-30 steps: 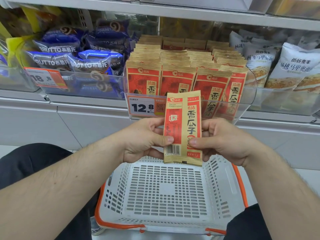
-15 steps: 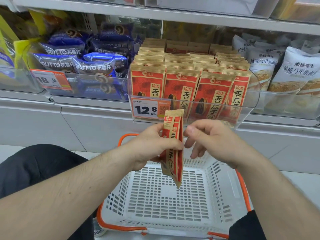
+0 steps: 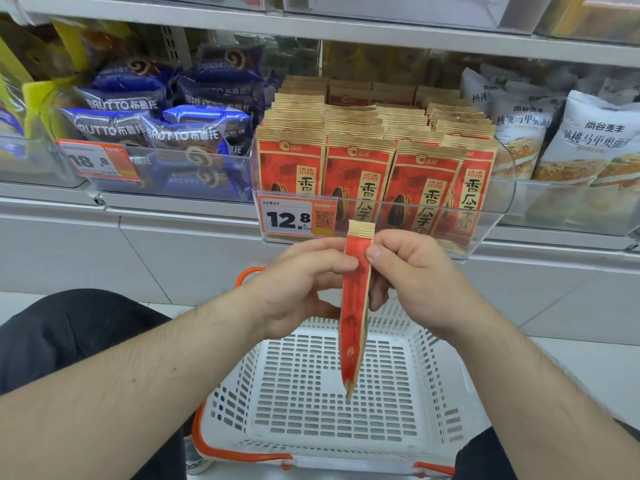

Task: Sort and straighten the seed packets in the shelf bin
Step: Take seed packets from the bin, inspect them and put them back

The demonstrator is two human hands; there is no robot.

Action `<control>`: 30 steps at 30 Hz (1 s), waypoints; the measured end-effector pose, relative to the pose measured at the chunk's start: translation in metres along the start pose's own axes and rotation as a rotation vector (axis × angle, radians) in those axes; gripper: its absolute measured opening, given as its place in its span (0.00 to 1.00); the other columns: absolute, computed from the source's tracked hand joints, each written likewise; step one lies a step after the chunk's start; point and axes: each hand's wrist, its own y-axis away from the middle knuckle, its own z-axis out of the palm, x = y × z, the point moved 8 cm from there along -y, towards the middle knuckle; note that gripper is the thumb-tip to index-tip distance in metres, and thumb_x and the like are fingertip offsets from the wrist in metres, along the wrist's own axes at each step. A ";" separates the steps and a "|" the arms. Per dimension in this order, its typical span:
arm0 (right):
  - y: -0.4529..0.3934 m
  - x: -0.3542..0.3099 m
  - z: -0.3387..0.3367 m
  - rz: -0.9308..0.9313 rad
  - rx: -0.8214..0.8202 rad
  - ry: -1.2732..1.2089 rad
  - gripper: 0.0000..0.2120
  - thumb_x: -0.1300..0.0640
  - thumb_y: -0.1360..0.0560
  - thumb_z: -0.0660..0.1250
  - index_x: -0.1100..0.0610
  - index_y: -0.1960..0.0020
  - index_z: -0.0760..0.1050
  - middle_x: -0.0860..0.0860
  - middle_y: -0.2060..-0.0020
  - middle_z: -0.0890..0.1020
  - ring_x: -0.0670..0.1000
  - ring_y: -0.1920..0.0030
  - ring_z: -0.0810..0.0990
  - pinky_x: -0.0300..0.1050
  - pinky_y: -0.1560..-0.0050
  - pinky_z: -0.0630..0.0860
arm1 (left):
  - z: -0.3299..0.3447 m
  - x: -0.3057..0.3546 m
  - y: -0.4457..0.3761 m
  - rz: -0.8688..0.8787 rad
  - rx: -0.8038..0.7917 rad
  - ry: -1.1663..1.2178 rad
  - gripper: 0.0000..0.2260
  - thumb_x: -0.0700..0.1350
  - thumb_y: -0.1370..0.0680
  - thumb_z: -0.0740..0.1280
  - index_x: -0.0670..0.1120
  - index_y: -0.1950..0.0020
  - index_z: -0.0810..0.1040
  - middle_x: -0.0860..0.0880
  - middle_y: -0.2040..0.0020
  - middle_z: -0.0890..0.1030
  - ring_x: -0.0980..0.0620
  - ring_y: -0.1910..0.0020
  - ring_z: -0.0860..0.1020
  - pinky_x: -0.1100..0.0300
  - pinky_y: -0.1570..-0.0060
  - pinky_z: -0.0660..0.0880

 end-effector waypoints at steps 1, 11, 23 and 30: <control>0.000 -0.001 0.001 -0.006 -0.012 -0.045 0.14 0.64 0.17 0.58 0.66 0.60 0.74 0.64 0.67 0.81 0.52 0.73 0.77 0.43 0.68 0.74 | 0.002 0.000 0.000 -0.006 -0.031 0.023 0.16 0.45 0.30 0.67 0.45 0.43 0.81 0.38 0.55 0.81 0.44 0.54 0.80 0.47 0.55 0.77; 0.001 -0.001 0.002 -0.019 -0.021 -0.066 0.14 0.65 0.18 0.58 0.64 0.61 0.75 0.55 0.71 0.80 0.50 0.75 0.77 0.41 0.70 0.74 | 0.010 0.001 0.002 -0.025 -0.073 0.037 0.07 0.43 0.25 0.65 0.47 0.51 0.82 0.38 0.57 0.81 0.46 0.57 0.81 0.48 0.57 0.79; 0.023 0.013 0.020 0.218 -0.541 0.427 0.10 0.60 0.25 0.71 0.65 0.62 0.82 0.55 0.66 0.85 0.47 0.64 0.84 0.44 0.61 0.79 | -0.017 -0.012 -0.002 -0.116 0.246 0.216 0.08 0.43 0.21 0.64 0.48 0.61 0.74 0.49 0.66 0.80 0.44 0.56 0.77 0.34 0.48 0.77; 0.025 0.014 0.019 0.199 -0.575 0.400 0.08 0.64 0.22 0.68 0.67 0.57 0.82 0.55 0.64 0.86 0.46 0.63 0.83 0.43 0.58 0.79 | -0.016 -0.015 -0.002 -0.131 0.246 0.245 0.09 0.44 0.21 0.65 0.49 0.62 0.75 0.50 0.67 0.80 0.45 0.57 0.77 0.32 0.48 0.77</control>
